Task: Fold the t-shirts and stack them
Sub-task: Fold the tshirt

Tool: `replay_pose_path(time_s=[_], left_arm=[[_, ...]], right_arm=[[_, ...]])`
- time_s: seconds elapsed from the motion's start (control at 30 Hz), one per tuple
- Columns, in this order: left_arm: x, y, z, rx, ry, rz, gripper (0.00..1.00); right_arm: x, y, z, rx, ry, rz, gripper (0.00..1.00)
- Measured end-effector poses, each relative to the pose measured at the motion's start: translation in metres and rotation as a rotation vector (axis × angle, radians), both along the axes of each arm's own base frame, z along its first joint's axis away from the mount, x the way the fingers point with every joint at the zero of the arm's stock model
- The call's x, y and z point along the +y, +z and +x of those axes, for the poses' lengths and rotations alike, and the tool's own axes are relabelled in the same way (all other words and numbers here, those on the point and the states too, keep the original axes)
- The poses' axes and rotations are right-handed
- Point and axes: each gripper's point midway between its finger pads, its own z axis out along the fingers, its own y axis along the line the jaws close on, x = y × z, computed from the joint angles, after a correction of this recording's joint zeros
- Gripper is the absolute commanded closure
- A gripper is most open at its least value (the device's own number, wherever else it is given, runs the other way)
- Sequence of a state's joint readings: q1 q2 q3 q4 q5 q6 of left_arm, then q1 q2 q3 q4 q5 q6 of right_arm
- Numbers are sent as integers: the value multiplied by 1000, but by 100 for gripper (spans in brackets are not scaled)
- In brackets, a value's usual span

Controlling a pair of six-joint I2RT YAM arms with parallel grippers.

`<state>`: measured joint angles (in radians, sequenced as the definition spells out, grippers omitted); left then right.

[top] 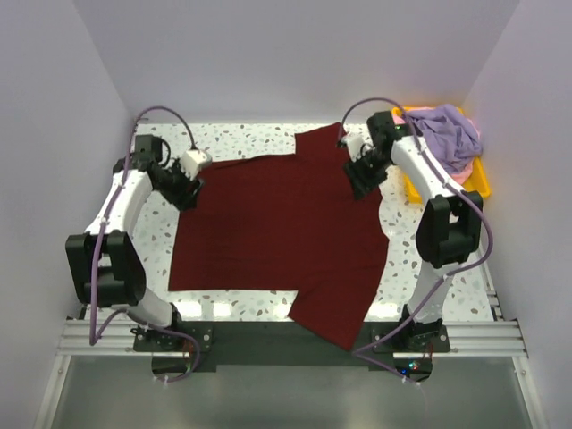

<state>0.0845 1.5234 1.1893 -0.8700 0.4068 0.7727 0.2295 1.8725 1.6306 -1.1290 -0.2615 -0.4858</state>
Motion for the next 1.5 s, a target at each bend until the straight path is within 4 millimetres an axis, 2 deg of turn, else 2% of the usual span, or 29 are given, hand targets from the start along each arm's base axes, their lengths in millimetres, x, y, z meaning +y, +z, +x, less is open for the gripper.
replay_pose_path(time_s=[0.1,0.17,0.27,0.4,0.53,0.6,0.8,0.93,1.2,1.4,1.5], left_arm=[[-1,21,62,-119,69,-50,39],[-2,22,97,-156,122,-84,38],[-1,13,135,-177,190,-125,38],[0,-4,171,-178,258,-164,38],[2,-16,192,-172,300,-178,41],[3,-23,196,-161,315,-178,42],[10,-46,196,-121,363,-146,48],[21,-58,200,-124,407,-88,52],[36,-83,206,-104,468,-9,56],[38,-86,207,-102,475,0,60],[38,-83,209,-110,475,-3,67]], right_arm=[[-7,18,64,-132,-116,54,53],[-13,16,95,-180,-194,72,53],[-19,1,137,-232,-296,82,53],[-18,-27,188,-285,-387,92,53],[-14,-47,225,-321,-430,112,54],[-12,-54,232,-328,-439,119,55],[-10,-61,236,-334,-441,132,55],[-11,-71,230,-311,-439,122,55],[-11,-72,230,-313,-430,119,54],[-12,-72,230,-316,-417,114,54],[-12,-72,230,-316,-414,111,54]])
